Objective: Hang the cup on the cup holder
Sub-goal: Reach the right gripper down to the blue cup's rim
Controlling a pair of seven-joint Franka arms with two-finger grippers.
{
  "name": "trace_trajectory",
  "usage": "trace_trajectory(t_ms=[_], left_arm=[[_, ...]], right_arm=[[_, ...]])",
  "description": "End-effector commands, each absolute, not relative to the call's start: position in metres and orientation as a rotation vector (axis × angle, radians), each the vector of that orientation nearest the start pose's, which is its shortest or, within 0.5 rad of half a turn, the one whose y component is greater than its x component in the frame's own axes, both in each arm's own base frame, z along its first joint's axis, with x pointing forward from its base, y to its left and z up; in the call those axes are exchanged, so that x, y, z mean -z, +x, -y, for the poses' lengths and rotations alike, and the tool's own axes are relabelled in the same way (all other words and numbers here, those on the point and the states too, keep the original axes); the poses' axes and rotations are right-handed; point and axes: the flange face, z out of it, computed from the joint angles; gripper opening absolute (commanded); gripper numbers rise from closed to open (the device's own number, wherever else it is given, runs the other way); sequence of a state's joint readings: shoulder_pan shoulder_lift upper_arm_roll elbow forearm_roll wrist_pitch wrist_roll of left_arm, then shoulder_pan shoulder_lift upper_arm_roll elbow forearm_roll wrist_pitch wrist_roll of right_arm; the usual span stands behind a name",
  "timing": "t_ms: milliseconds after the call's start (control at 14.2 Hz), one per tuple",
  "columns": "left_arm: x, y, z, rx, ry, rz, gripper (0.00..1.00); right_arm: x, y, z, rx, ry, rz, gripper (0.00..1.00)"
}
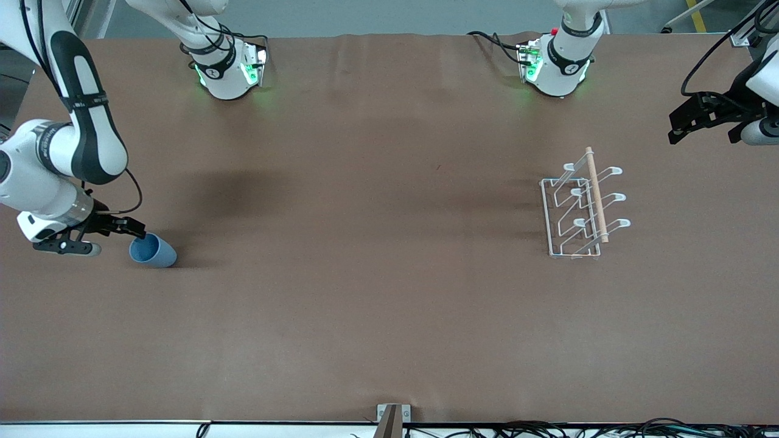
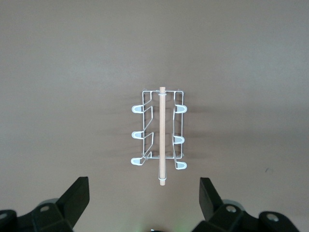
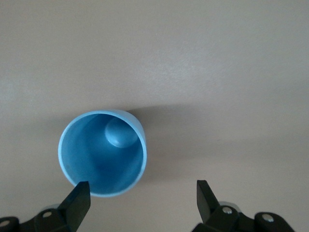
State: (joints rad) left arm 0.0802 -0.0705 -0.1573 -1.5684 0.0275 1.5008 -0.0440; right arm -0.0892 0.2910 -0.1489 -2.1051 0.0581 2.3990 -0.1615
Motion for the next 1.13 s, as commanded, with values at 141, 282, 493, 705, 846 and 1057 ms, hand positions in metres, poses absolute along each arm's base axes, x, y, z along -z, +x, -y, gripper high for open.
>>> trace_trajectory(t_ms=[141, 282, 493, 705, 846, 1057], left_arm=[[-0.662, 0.526, 0.039, 0.006, -3.109, -0.061, 1.00], [-0.661, 0.525, 0.037, -0.013, -3.113, -0.054, 1.00], [-0.662, 0.525, 0.038, -0.016, -3.113, -0.056, 1.00], [-0.662, 0.522, 0.037, -0.033, -3.113, -0.056, 1.00], [-0.665, 0.523, 0.037, -0.023, -3.112, -0.054, 1.00], [-0.671, 0.523, 0.041, -0.004, -3.116, -0.061, 1.00]], right_arm=[[-0.262, 0.583, 0.137, 0.009, -3.118, -0.196, 0.91], [-0.257, 0.585, 0.138, 0.020, -3.122, -0.196, 0.82], [-0.255, 0.593, 0.139, 0.052, -3.129, -0.195, 0.18], [-0.260, 0.598, 0.141, 0.062, -3.129, -0.205, 0.03], [-0.261, 0.599, 0.138, 0.060, -3.129, -0.202, 0.02], [-0.262, 0.598, 0.136, 0.053, -3.127, -0.193, 0.01]])
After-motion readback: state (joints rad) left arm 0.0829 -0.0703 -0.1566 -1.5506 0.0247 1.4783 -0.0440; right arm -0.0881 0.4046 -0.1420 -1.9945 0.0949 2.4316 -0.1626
